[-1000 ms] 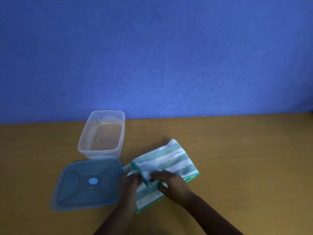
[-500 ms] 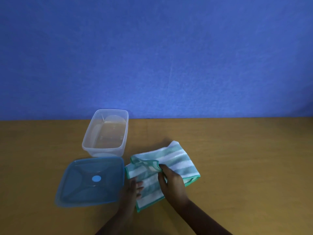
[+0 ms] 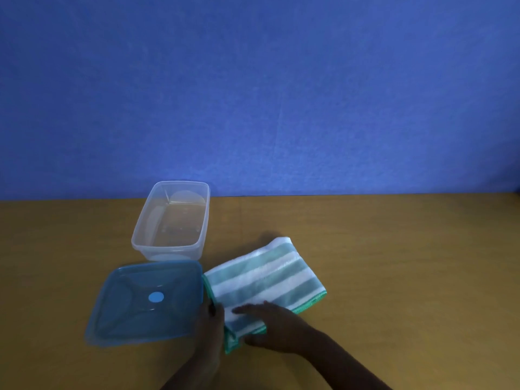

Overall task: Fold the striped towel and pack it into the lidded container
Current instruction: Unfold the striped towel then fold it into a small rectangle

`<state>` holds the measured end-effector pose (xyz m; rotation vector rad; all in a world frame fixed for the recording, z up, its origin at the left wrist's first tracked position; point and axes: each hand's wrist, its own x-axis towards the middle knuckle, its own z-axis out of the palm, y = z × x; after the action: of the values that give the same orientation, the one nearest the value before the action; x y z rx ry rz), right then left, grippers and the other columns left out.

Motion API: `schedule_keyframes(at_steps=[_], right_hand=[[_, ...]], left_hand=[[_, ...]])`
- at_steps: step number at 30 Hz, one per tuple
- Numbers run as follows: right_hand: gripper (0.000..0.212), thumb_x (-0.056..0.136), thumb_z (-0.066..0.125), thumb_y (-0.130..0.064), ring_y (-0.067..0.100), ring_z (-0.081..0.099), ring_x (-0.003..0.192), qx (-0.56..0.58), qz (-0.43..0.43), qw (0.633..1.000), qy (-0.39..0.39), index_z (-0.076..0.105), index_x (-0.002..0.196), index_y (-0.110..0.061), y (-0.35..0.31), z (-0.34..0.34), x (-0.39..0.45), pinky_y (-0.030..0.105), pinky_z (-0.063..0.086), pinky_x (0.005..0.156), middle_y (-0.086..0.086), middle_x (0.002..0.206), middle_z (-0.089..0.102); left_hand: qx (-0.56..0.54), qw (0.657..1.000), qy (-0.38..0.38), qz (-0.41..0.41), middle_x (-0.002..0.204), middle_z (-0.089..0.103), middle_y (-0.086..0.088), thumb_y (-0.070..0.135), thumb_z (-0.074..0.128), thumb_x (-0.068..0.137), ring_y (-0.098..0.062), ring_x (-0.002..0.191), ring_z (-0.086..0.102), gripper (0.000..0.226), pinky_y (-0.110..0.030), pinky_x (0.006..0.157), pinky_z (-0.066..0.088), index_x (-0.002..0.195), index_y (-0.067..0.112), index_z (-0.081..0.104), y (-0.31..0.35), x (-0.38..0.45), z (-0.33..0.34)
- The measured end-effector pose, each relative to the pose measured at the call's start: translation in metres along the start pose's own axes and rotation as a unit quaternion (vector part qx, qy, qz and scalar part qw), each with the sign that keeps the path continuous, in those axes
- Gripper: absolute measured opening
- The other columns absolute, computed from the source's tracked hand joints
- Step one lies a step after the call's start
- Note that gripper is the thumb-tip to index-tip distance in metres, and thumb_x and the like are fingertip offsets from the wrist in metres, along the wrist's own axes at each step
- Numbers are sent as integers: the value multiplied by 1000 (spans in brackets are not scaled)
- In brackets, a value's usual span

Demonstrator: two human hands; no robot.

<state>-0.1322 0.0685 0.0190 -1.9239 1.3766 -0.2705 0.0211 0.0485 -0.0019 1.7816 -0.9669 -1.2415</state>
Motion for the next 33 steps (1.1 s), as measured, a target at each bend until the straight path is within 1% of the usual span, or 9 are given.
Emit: schedule_keyframes(at_steps=[3,7,10,13,18,24,26,30,33], right_hand=[[40,87,56,-43,10,56,111,62,64,992,83,48,126,-39,12,-20,6,22,45,91,-9,129,57],[39,90,53,-28,20,49,118,-45,181,941,283,47,129,-23,37,-48,16,30,39,96,2,133,52],[52,90,51,-32,28,43,123,-79,292,915,267,33,138,-22,54,-53,12,40,39,98,5,139,41],[60,88,53,-34,34,47,119,-31,338,915,217,26,140,-20,66,-48,7,42,41,96,12,134,42],[65,81,65,-21,33,55,110,138,351,898,226,32,136,-10,83,-45,-8,41,47,89,16,125,54],[39,84,65,-23,26,59,94,255,320,877,251,56,118,-6,93,-50,-16,32,45,77,12,106,64],[25,89,58,-25,23,60,83,330,311,852,261,64,105,-6,89,-52,-17,31,46,71,11,95,66],[20,81,60,-29,18,63,67,466,231,818,247,65,88,-11,81,-58,-23,29,51,57,4,75,68],[21,81,59,-25,22,62,74,473,193,810,289,65,93,-10,81,-67,-19,32,49,62,8,81,66]], left_hand=[[98,994,27,34,87,59,-33,-6,53,81,-43,85,59,9,-49,77,45,87,-11,57,-2,-5,1],[162,985,53,34,97,58,-34,-6,62,74,-44,94,55,27,-48,84,45,100,-13,57,-7,-8,4],[109,992,60,17,111,56,-35,-2,63,73,-46,105,53,48,-52,94,42,118,-11,49,-3,-12,8],[14,998,62,0,108,58,-35,15,57,65,-43,103,56,53,-49,90,44,109,-13,50,0,-13,12],[-67,996,4,-60,94,64,-35,-1,60,84,-31,79,60,17,-36,65,44,93,-15,59,-3,-10,15],[-138,976,-98,-135,96,66,-22,21,63,86,-34,90,64,29,-42,76,52,102,-4,62,8,1,15],[-121,978,-123,-113,100,68,-22,18,64,85,-33,90,65,29,-38,70,54,104,-4,62,12,6,12],[-108,982,-120,-98,104,65,-27,7,63,84,-38,96,63,27,-53,88,51,108,-6,60,22,20,9],[-108,988,-95,-63,91,63,-25,1,65,80,-33,79,61,15,-41,68,54,94,-3,61,36,29,6]])
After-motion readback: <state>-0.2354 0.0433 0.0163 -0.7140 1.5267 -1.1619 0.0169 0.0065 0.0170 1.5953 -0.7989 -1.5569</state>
